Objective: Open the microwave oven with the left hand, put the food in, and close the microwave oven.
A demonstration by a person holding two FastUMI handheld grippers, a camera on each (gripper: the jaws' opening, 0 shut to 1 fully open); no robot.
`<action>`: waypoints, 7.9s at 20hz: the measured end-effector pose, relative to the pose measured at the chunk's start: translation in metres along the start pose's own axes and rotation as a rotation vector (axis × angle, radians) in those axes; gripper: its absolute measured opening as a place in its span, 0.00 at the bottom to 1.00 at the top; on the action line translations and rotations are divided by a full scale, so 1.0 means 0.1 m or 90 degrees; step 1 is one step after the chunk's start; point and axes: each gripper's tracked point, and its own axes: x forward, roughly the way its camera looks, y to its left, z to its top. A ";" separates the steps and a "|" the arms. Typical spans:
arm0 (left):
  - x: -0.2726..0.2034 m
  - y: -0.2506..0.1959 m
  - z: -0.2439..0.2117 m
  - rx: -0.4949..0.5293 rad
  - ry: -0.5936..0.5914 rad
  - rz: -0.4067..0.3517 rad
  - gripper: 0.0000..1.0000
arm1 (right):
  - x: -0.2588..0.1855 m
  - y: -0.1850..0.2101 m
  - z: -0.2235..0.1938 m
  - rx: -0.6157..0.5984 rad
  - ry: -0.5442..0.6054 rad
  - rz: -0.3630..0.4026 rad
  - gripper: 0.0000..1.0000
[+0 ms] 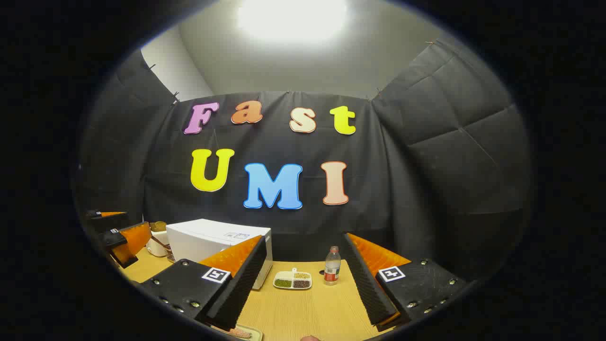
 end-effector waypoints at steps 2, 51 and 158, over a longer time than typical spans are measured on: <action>-0.01 0.03 0.02 0.005 0.003 0.010 0.96 | 0.00 -0.04 0.03 0.000 -0.007 -0.001 0.98; 2.68 -0.62 -2.30 0.029 0.186 -0.118 0.76 | -0.23 -0.24 -0.17 -0.069 0.050 -0.185 0.98; -0.57 3.74 -1.24 -0.061 0.140 0.146 0.93 | -0.82 1.97 -3.39 -0.491 0.652 0.648 0.98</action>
